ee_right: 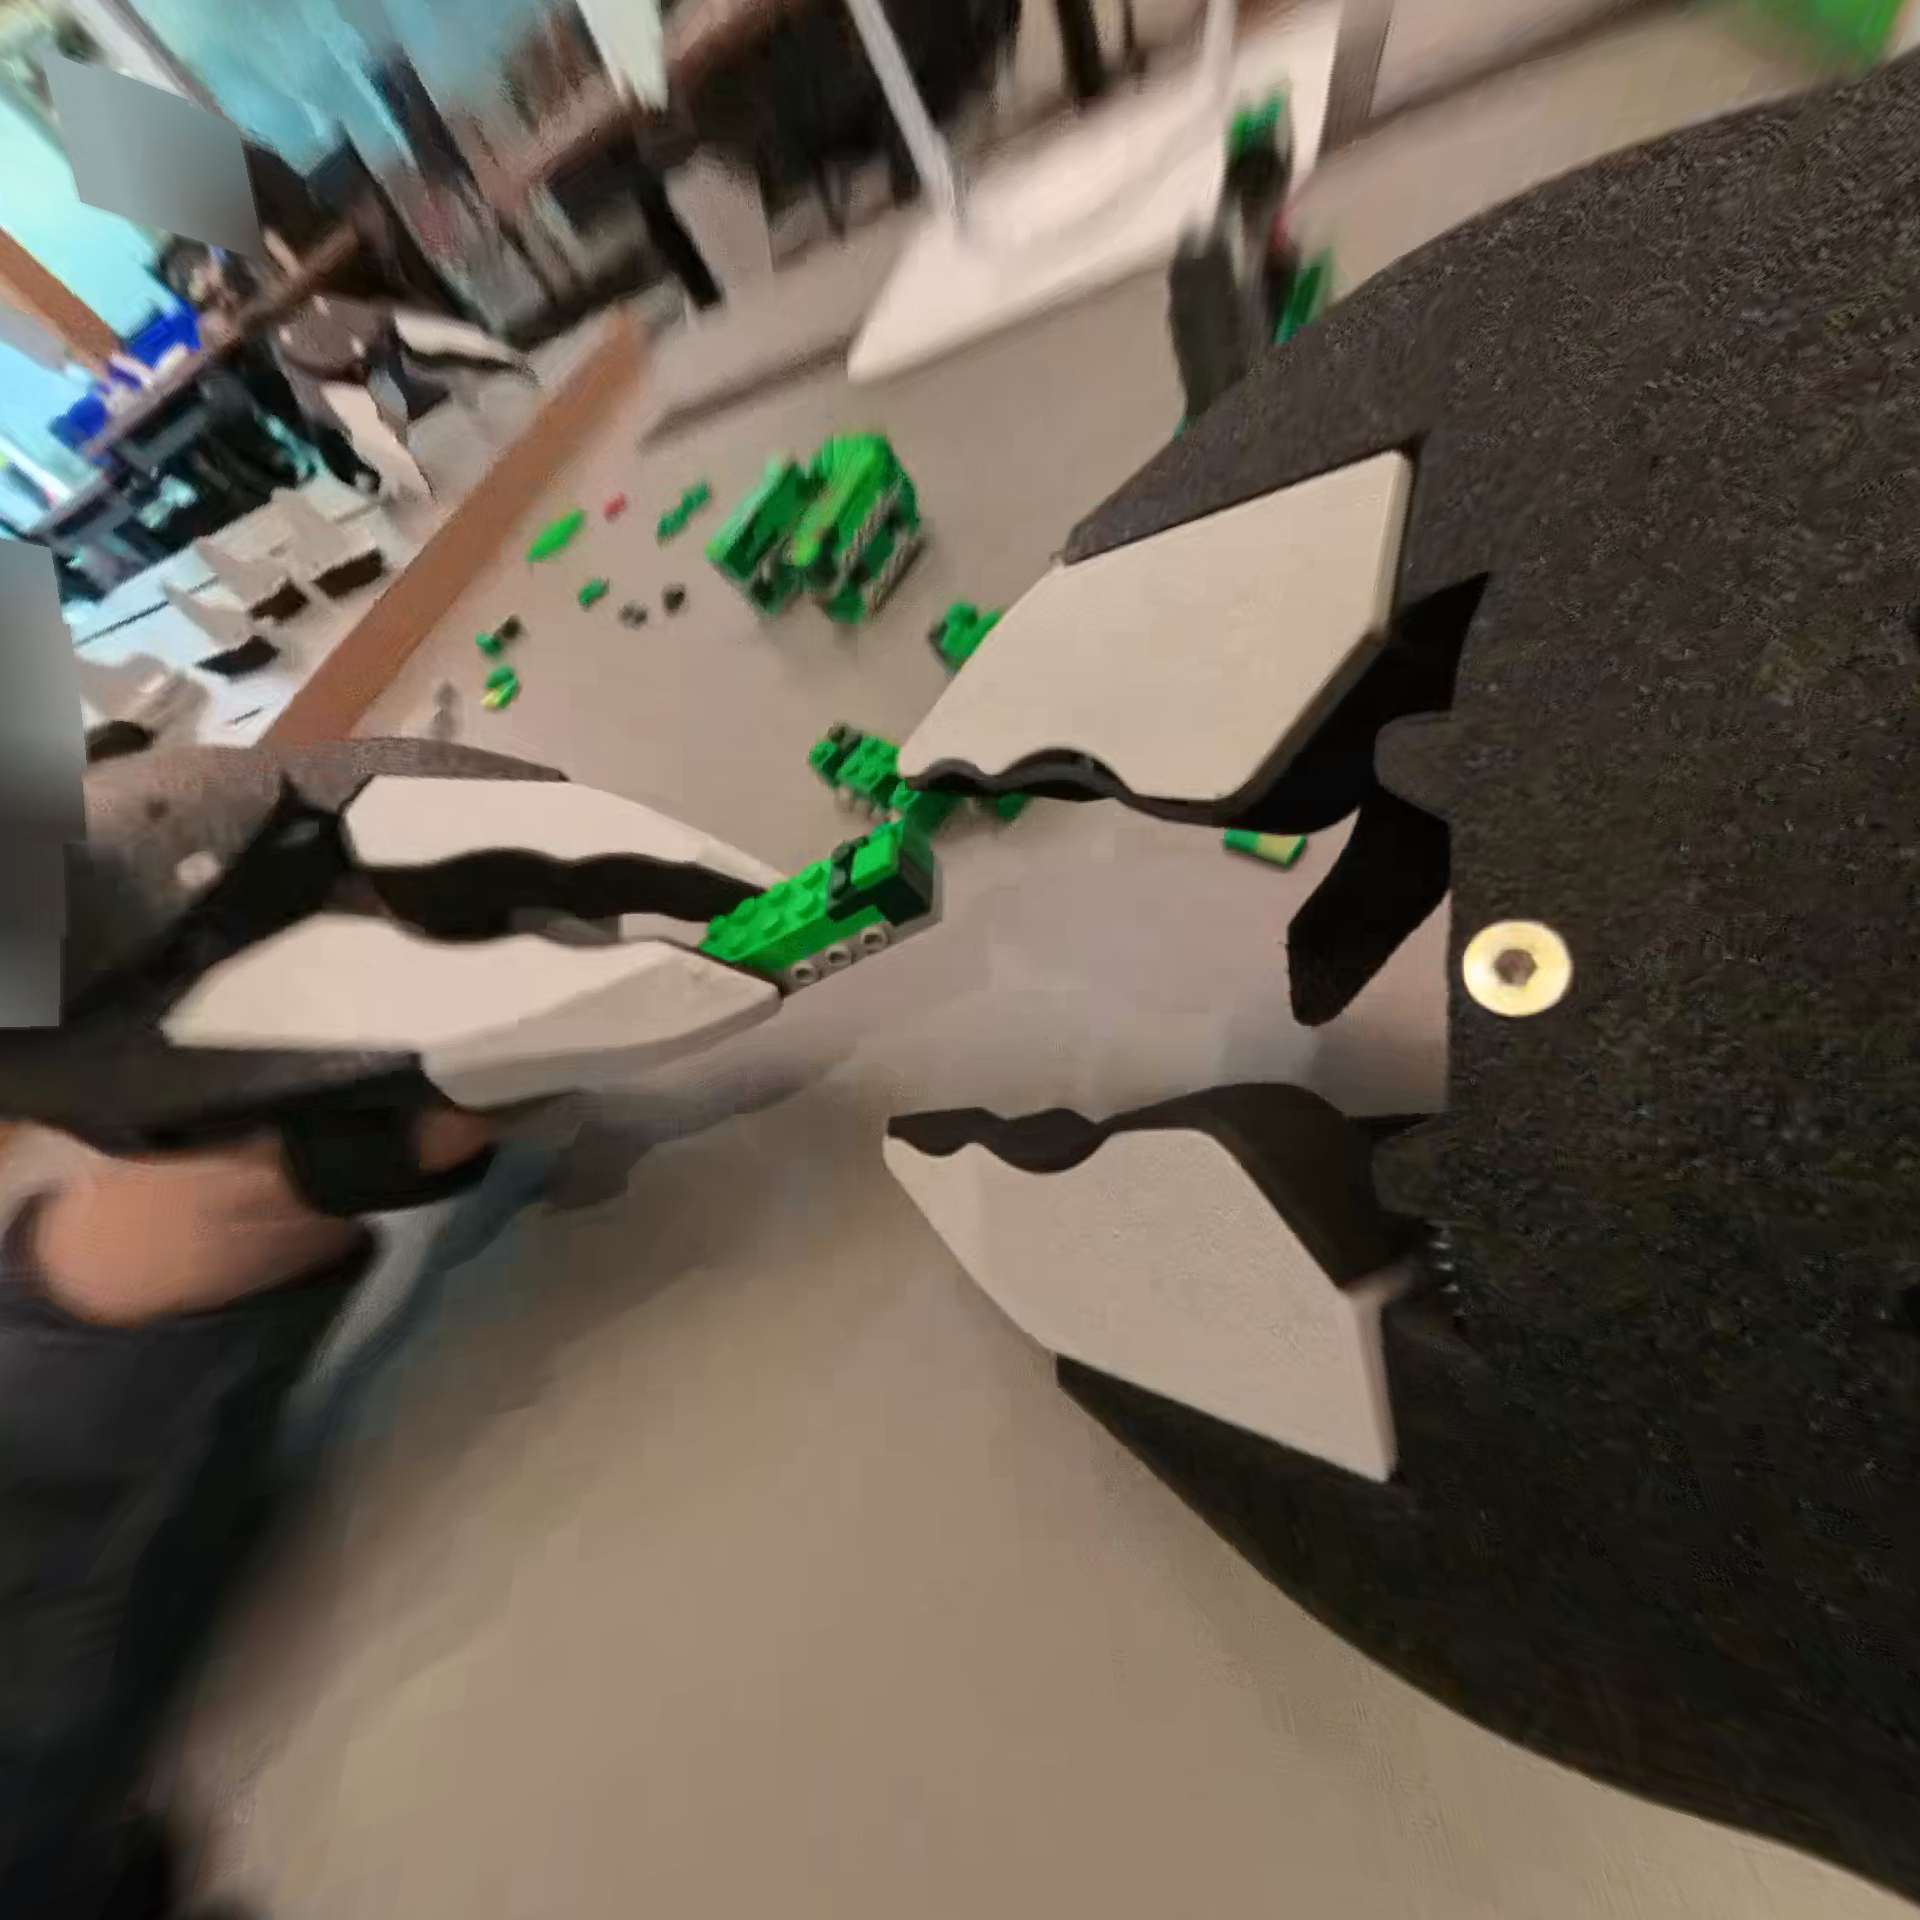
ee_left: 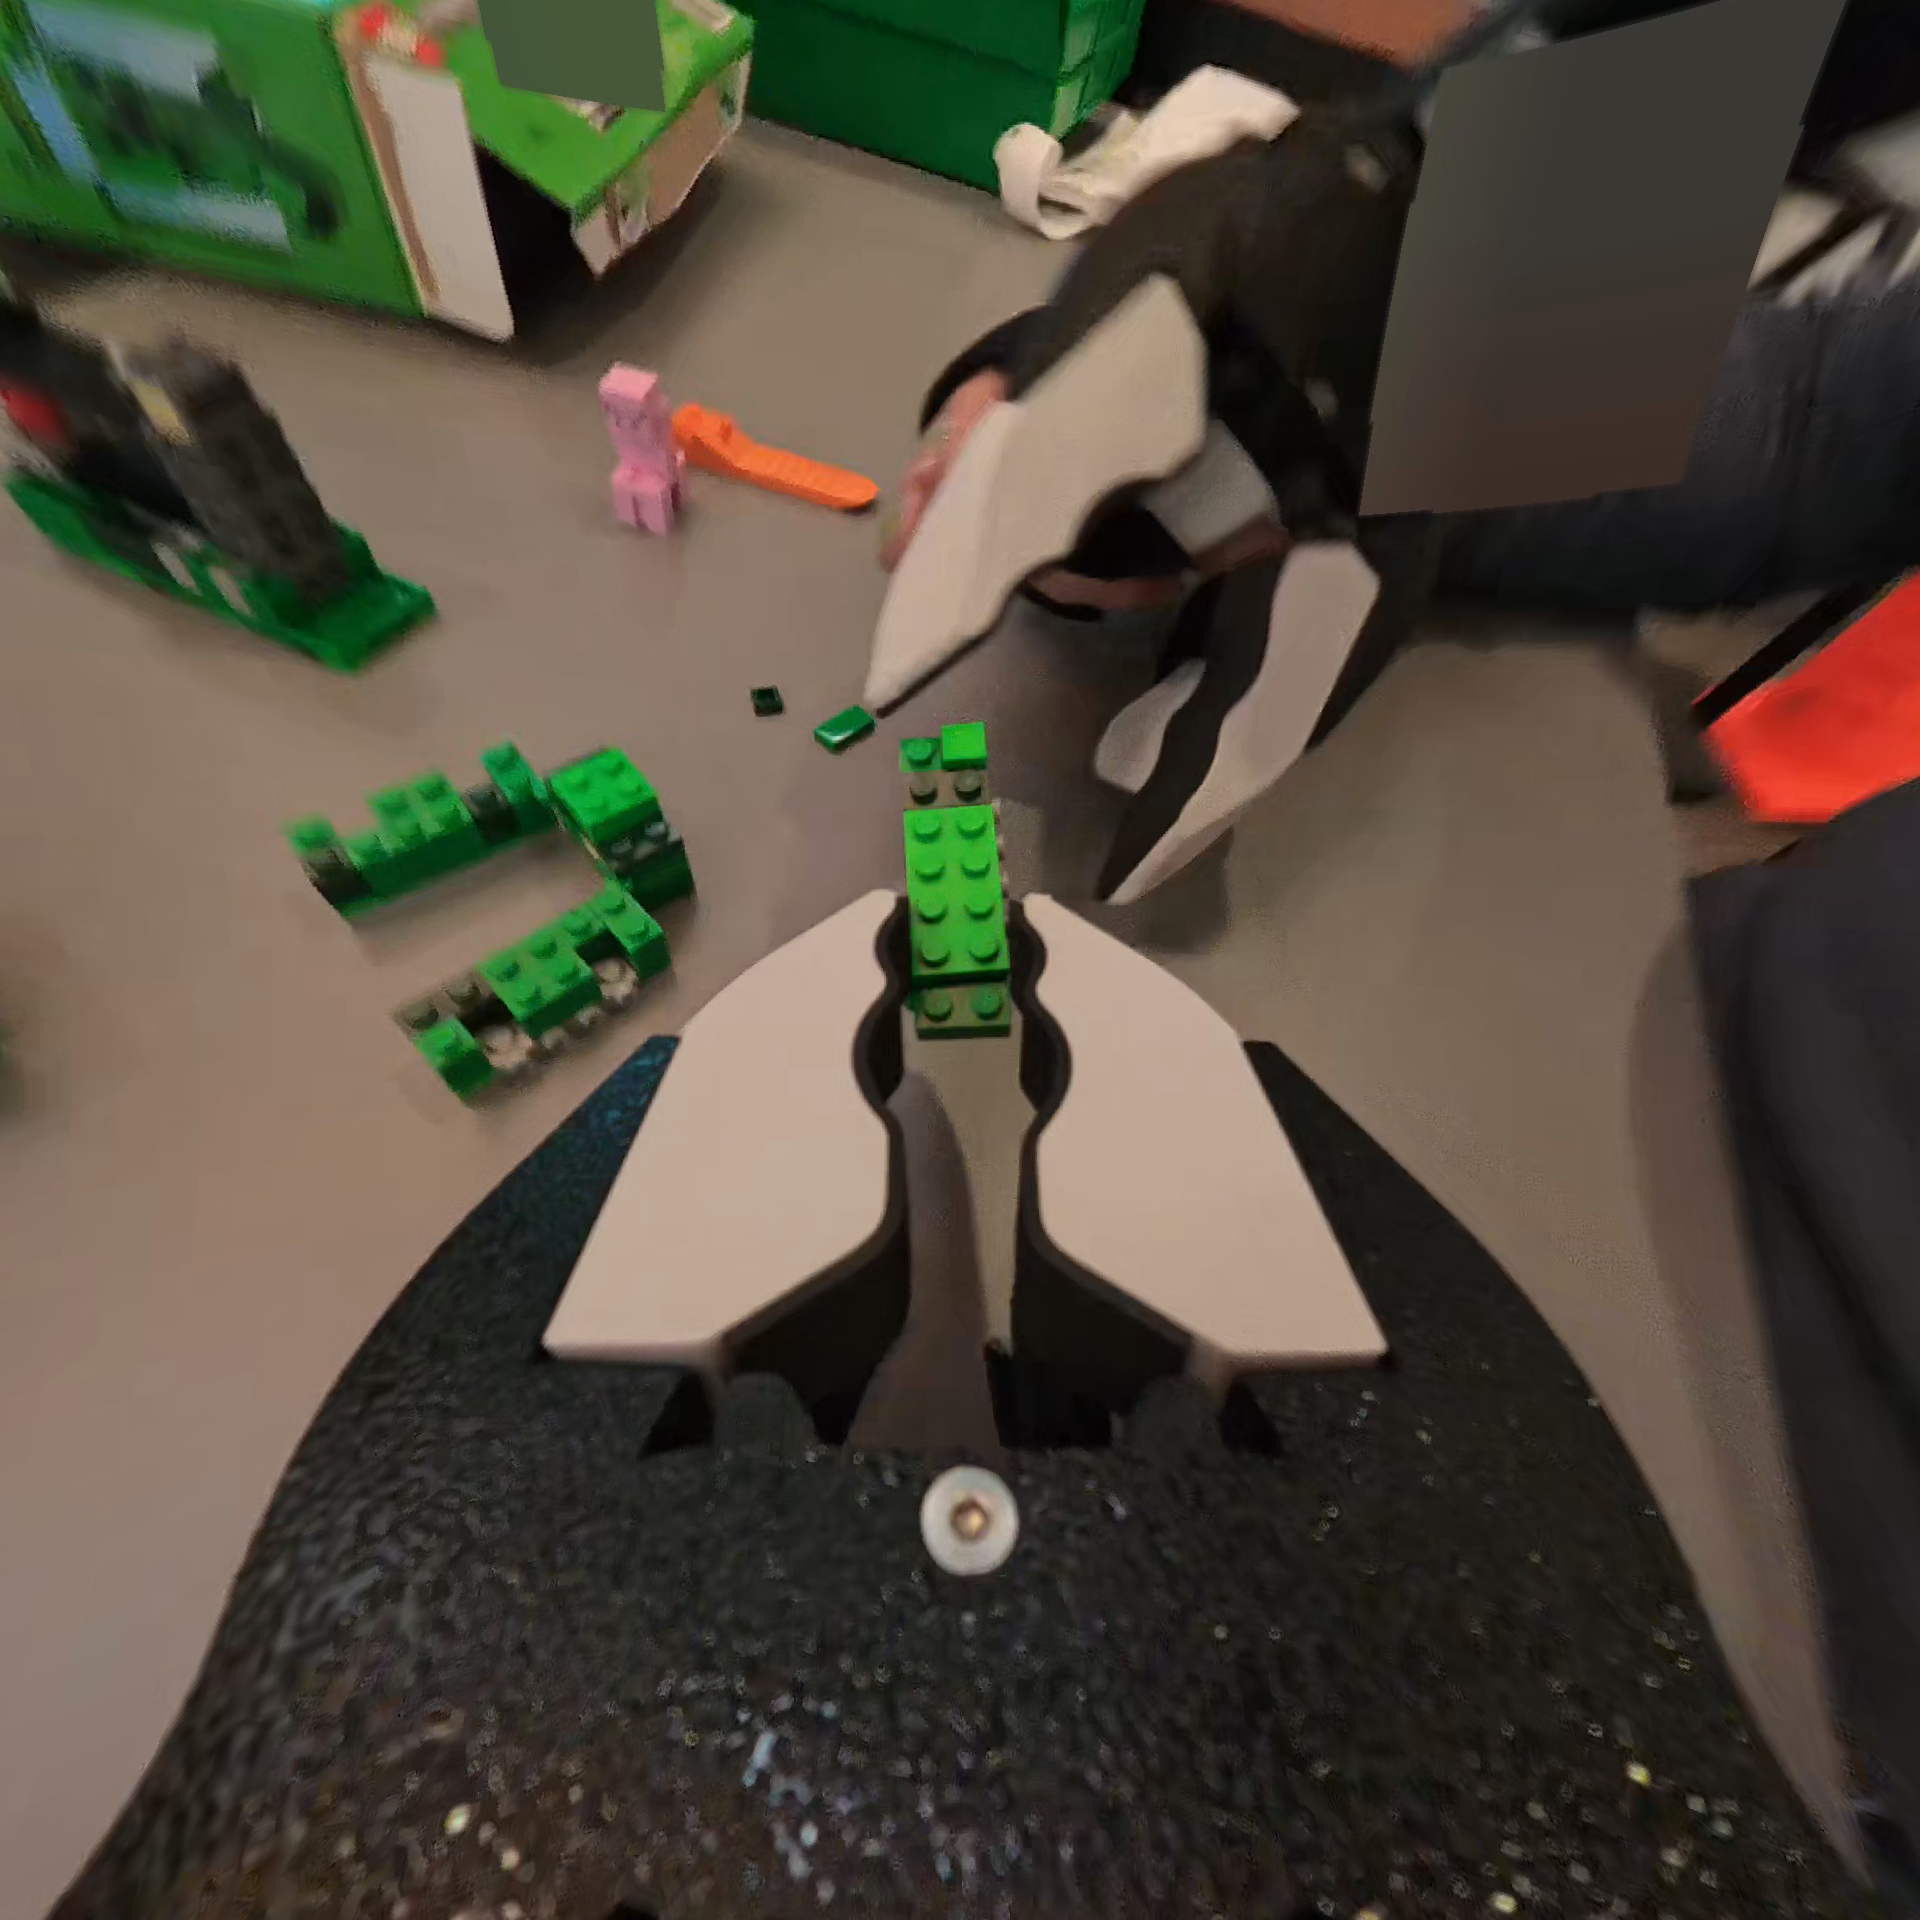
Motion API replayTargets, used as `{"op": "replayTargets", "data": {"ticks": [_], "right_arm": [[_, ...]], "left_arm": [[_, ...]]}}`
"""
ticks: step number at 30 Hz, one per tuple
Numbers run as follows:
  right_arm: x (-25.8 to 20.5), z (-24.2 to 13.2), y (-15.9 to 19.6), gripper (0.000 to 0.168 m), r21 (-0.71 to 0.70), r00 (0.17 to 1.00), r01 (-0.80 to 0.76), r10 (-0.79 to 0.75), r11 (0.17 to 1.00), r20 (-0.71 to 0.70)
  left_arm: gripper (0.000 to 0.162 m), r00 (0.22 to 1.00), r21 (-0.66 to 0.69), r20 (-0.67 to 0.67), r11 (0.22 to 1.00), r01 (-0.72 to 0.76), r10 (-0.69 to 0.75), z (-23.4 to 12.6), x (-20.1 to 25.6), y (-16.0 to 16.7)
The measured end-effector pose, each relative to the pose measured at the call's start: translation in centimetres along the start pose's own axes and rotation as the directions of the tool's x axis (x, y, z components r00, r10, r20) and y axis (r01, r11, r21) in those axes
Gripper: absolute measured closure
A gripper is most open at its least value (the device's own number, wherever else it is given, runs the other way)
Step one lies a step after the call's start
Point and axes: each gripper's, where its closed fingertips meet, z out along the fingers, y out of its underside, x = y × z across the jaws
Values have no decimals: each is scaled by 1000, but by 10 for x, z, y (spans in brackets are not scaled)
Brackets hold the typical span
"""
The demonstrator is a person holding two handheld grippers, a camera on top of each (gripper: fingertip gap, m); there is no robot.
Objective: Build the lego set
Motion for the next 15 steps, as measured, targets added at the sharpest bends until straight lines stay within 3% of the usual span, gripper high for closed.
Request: {"op": "replayTargets", "data": {"ticks": [3, 7, 15], "right_arm": [[-4, -6, -8, 118, 98, 974, -191, 177, 977, 142], [-11, -5, -6, 139, 65, 961, -208, 192, 976, 201], [-14, -7, -8, 151, 78, 952, -212, 187, 974, 241]], "left_arm": [[145, 973, -25, 54, 974, -224, 225, 1, 6, -1], [145, 919, -66, 74, 921, -383, 387, 5, 15, 1], [145, 909, -57, 26, 908, -414, 416, 6, 23, 4]]}}
